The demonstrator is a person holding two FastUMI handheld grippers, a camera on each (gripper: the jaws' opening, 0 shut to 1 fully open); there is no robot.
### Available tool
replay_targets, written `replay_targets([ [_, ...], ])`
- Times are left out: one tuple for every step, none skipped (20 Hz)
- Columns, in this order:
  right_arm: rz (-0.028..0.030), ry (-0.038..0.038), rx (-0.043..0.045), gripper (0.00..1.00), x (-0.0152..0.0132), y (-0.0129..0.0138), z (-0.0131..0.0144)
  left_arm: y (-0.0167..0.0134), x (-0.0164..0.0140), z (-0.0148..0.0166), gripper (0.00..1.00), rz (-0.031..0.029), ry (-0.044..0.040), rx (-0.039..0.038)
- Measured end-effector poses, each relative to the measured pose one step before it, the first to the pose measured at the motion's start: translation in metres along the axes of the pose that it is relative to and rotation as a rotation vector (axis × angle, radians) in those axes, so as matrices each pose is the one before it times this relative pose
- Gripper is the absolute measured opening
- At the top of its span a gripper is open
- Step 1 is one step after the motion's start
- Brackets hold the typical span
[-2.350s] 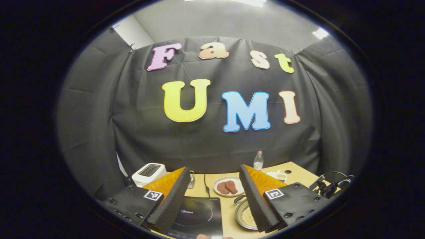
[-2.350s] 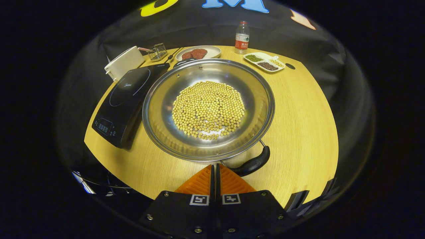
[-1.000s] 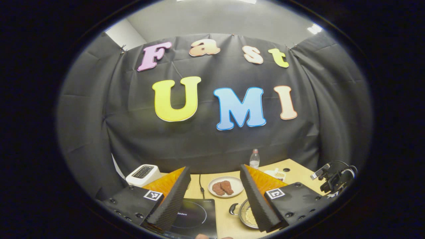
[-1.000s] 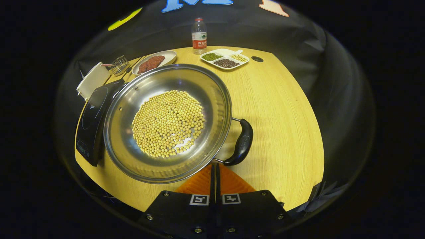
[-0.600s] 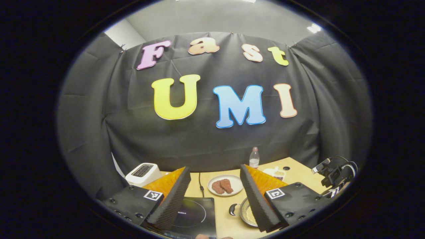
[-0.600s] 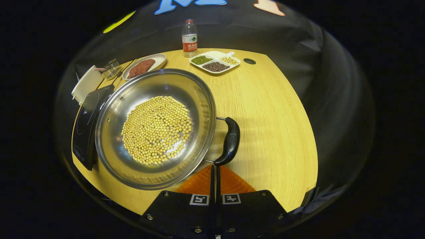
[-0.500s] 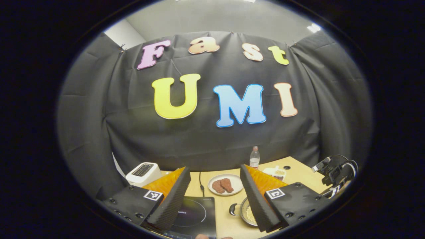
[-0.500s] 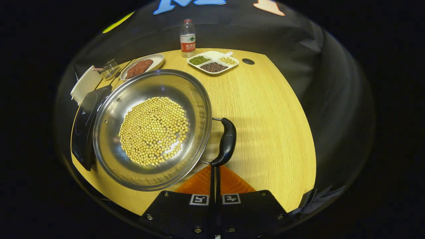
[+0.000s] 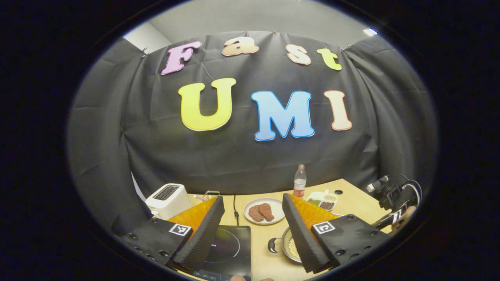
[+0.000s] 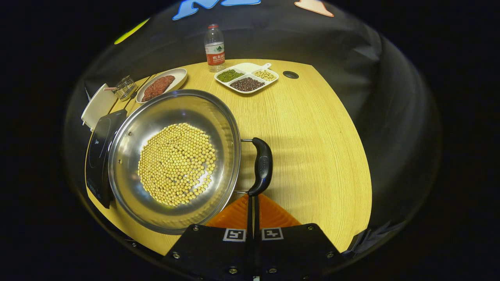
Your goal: First push the handle of the pot to place it horizontally, then grasp the pot with both hands and set it on the induction cooktop.
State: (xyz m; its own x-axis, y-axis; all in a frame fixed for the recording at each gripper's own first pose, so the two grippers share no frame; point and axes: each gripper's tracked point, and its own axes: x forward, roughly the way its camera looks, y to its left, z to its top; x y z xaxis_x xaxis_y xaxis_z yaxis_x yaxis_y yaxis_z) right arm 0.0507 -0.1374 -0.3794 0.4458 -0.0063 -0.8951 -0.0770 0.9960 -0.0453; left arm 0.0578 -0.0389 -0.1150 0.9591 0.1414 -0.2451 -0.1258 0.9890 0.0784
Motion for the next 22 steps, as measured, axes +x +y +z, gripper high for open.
replay_targets([
  [0.0005,-0.00281,-0.00597,0.01,0.00101,-0.00162,0.00176,-0.00184,0.00146,-0.00326,0.94,-0.00154,0.0071,-0.00123],
  [0.00046,-0.00202,-0.0023,0.0,0.00084,-0.0002,0.00231,-0.00237,0.0031,-0.00696,0.94,-0.00276,0.01183,-0.00306],
  [0.0018,-0.00037,0.00068,0.01,0.00028,-0.00028,0.00097,-0.00324,0.00183,-0.00416,0.97,-0.00448,0.00904,-0.0054],
  [0.00321,0.00059,0.00424,0.0,-0.00056,-0.00019,0.00054,-0.00198,0.00186,-0.00201,0.97,-0.00363,0.00502,-0.0031],
  [0.00374,-0.00224,0.00724,0.0,-0.00087,0.00045,0.00002,-0.00172,0.00234,-0.00289,1.0,-0.0032,0.00574,-0.0011],
  [0.00546,-0.00767,0.00481,0.0,-0.00337,0.00002,-0.00017,-0.00228,0.00395,-0.00151,0.97,-0.00537,0.00707,-0.00014],
  [0.01098,-0.01692,0.00491,0.01,-0.00357,0.00062,0.00064,-0.00264,0.00204,-0.00494,0.97,-0.00734,0.00938,-0.00093],
  [0.01513,-0.02561,0.00218,0.01,-0.00528,0.00091,0.00301,-0.0024,0.00289,-0.00428,0.97,-0.00911,0.01018,-0.00254],
  [0.01017,-0.03122,0.00223,0.02,-0.00546,0.00017,0.00368,-0.00495,0.00267,-0.00563,0.97,-0.02207,0.01501,-0.00593],
  [0.00167,-0.02687,-0.00126,0.19,-0.00619,-0.00128,0.00445,-0.0041,0.00389,-0.00445,0.94,-0.01445,0.01167,-0.00745],
  [-0.01608,-0.03161,-0.00994,0.44,-0.00457,-0.00638,0.00301,-0.00049,0.00246,-0.00382,0.94,-0.00471,0.00807,-0.00333],
  [-0.00164,-0.03897,-0.00109,0.69,-0.0044,-0.00155,0.0077,-0.00195,0.00177,-0.00349,0.97,-0.00296,0.00694,-0.00076],
  [-0.00765,-0.03709,0.00827,0.81,-0.004,-0.00139,0.00712,-0.00312,0.00346,-0.00511,0.98,-0.00726,0.00808,-0.0014],
  [0.00164,-0.03204,0.01617,0.98,-0.00487,0.00044,0.00754,-0.00483,0.00424,-0.00545,0.98,-0.01577,0.01479,-0.00425],
  [0.00506,-0.02538,0.01548,0.98,-0.00312,0.00085,0.00473,-0.00555,0.005,-0.01097,0.97,-0.01867,0.02649,-0.0061],
  [0.00645,-0.02121,0.0118,0.98,-0.00178,0.00086,0.00464,-0.00427,0.00596,-0.01164,0.94,-0.01586,0.03605,-0.00542],
  [0.00608,-0.01813,0.00482,0.98,0.00011,0.00078,0.00395,-0.00518,0.00756,-0.01441,0.94,-0.01785,0.03865,-0.00581],
  [0.00696,-0.01492,-0.00146,0.98,0.00113,0.0012,0.00283,-0.00478,0.00847,-0.01299,0.97,-0.01462,0.03767,-0.00139],
  [0.00767,-0.00698,-0.00498,0.98,0.00208,0.00167,0.00085,-0.00384,0.00789,-0.01146,0.98,-0.01483,0.03454,0.00273],
  [0.01232,0.00005,-0.00448,0.99,0.0015,0.00249,0.00027,-0.00289,0.00793,-0.01147,1.0,-0.00901,0.03774,0.00538],
  [0.00941,-0.00109,-0.00005,0.99,0.00313,0.00211,-0.0002,-0.00112,0.0073,-0.01123,0.97,-0.00343,0.03068,0.00301],
  [0.00097,0.0016,-0.00077,0.99,0.0038,0.00048,0.0003,-0.00042,0.00812,-0.00948,1.0,-0.00073,0.02628,0.00051],
])
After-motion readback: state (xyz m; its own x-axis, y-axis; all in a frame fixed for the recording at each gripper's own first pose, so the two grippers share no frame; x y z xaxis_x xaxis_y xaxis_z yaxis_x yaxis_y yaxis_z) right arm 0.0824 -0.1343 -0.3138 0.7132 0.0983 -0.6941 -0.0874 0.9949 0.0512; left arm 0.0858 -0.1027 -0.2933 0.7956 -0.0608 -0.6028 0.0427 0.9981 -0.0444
